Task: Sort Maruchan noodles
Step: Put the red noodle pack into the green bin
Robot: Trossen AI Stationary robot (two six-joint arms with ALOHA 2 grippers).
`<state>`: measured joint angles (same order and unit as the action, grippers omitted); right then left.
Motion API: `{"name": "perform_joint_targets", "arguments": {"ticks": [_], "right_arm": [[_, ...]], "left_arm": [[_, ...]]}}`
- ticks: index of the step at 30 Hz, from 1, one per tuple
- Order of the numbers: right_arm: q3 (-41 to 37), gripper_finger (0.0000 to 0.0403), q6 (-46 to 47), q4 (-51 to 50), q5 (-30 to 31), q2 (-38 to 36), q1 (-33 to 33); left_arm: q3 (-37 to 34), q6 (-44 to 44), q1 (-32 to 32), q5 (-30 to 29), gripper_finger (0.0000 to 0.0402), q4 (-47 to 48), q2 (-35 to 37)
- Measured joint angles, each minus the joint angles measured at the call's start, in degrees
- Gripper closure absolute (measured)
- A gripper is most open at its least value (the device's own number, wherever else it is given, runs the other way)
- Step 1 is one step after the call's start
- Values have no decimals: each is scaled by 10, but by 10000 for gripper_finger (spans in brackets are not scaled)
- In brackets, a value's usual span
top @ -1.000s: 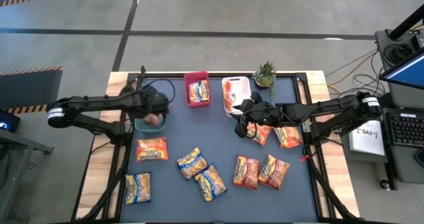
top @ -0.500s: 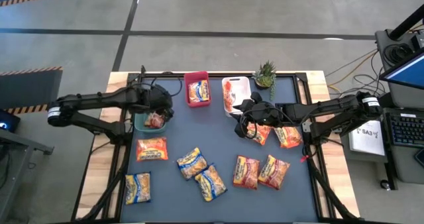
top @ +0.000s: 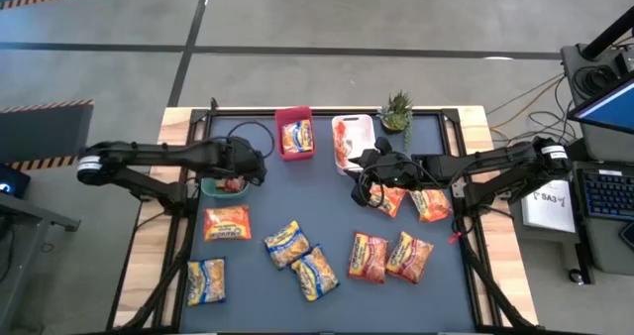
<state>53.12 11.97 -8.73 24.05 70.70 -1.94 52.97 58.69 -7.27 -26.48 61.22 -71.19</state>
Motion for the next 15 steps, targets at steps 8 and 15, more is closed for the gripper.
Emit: {"name": "perform_joint_targets", "arguments": {"ticks": [8,15], "right_arm": [[0,252,0,0,0,0,0],[0,252,0,0,0,0,0]], "left_arm": [[0,21,24,-15,174,-12,-59],[0,21,25,-26,186,-3,-101]]}}
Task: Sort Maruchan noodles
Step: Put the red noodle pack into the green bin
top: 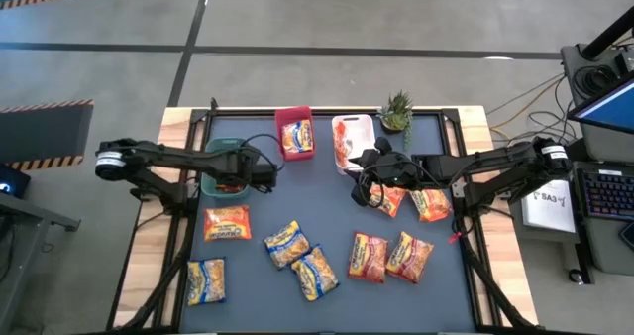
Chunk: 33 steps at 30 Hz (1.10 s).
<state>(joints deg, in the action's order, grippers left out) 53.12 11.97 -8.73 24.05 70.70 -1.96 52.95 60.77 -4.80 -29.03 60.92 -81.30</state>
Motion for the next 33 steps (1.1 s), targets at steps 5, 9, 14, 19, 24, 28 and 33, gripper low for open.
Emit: {"name": "perform_joint_targets", "arguments": {"ticks": [5,9,14,19,24,28,33], "right_arm": [[0,252,0,0,0,0,0],[0,252,0,-7,0,0,0],[0,252,0,-15,0,0,0],[0,252,0,-17,0,0,0],[0,252,8,-20,0,0,0],[0,252,9,-23,0,0,0],[0,252,9,-24,0,0,0]], "left_arm": [[-1,-1,0,-25,190,15,-23],[-2,-2,0,-30,195,18,-40],[-2,10,0,-49,207,19,-54],[-3,15,0,-50,232,19,-61],[-5,15,3,-49,280,19,-65],[-10,15,3,-49,337,20,-64],[-7,6,2,-45,396,23,-60]]}}
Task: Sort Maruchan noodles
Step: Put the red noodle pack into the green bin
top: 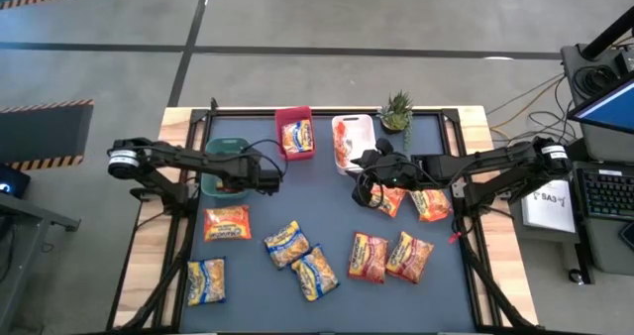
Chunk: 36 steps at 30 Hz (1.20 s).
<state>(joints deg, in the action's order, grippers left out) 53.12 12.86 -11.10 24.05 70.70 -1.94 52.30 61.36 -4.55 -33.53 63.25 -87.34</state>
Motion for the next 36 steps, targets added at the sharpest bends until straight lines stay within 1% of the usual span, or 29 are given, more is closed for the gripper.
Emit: {"name": "perform_joint_targets", "arguments": {"ticks": [6,14,18,20,22,25,27,30,36], "right_arm": [[0,252,0,-2,0,0,0],[0,252,-2,-4,0,0,0],[0,252,-2,-4,0,0,0],[0,252,-2,-4,0,0,0],[0,252,0,-4,0,0,0],[0,252,-3,-4,0,0,0],[0,252,-3,-4,0,0,0],[0,252,0,-4,0,0,0],[0,252,0,-6,0,0,0]], "left_arm": [[13,-2,0,-1,400,38,3],[27,-11,-9,-31,401,86,26],[27,-23,-13,-40,401,83,47],[27,-33,-13,-20,401,68,61],[27,-50,-12,14,401,45,75],[27,-50,-11,28,400,20,89],[27,-42,-11,28,392,10,92],[27,-24,-11,27,370,10,86],[12,-18,-11,24,298,-6,52]]}}
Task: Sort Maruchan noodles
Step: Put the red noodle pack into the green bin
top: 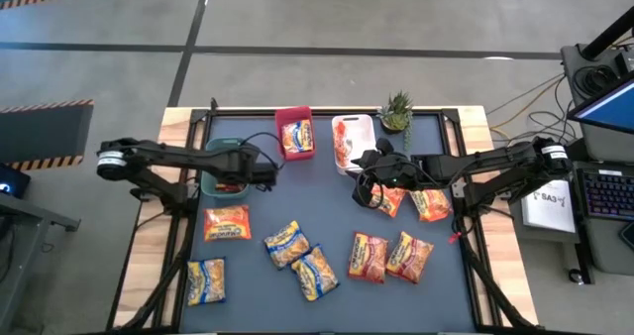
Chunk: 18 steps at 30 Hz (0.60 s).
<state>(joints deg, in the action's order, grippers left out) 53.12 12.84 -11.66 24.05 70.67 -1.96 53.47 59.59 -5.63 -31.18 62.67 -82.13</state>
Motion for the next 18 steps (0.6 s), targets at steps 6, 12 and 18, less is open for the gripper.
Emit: {"name": "perform_joint_targets", "arguments": {"ticks": [6,12,18], "right_arm": [[0,252,0,0,0,0,0],[0,252,0,-1,0,0,0],[0,252,0,-1,0,0,0]], "left_arm": [[-2,6,0,-8,228,-2,-38],[-8,10,0,-17,211,0,-66],[-8,9,1,-23,258,0,-92]]}}
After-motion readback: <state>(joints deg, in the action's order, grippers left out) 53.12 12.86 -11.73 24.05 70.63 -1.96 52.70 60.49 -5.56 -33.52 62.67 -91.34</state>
